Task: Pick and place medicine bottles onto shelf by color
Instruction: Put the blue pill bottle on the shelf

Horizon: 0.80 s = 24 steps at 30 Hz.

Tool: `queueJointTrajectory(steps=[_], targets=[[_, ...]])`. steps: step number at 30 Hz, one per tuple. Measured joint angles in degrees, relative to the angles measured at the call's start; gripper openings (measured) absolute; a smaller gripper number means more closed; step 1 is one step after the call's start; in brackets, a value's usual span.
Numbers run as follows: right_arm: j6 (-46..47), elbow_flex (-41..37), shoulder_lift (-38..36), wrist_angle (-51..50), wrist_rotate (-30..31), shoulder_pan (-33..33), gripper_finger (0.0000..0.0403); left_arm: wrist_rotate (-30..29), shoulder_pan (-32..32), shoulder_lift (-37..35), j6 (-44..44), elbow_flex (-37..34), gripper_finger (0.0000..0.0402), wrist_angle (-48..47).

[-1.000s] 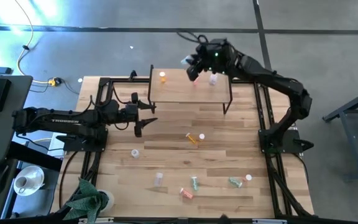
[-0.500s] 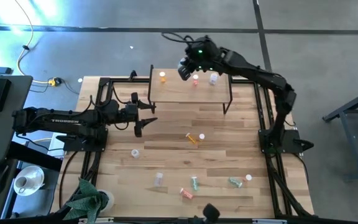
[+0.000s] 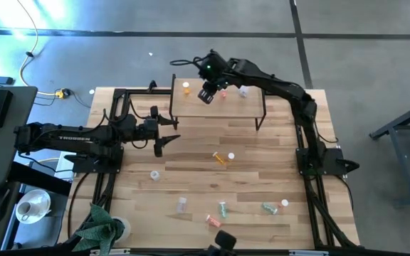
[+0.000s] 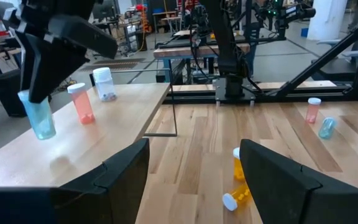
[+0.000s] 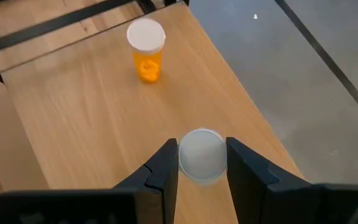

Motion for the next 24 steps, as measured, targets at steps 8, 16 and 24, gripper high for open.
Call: queueJointTrajectory(steps=[8,16,24], targets=[[-1.9,-0.8,0.0,0.7,0.0,1.1,0.0094,0.0,0.0,0.0,0.0,0.0,0.0239,0.0],[-2.0,-0.8,0.2,1.2,-0.3,2.1,0.0094,0.0,0.0,0.0,0.0,0.0,0.0239,0.0],[-2.1,-0.9,1.4,1.3,1.6,2.1,0.0094,0.0,0.0,0.0,0.0,0.0,0.0239,0.0]])
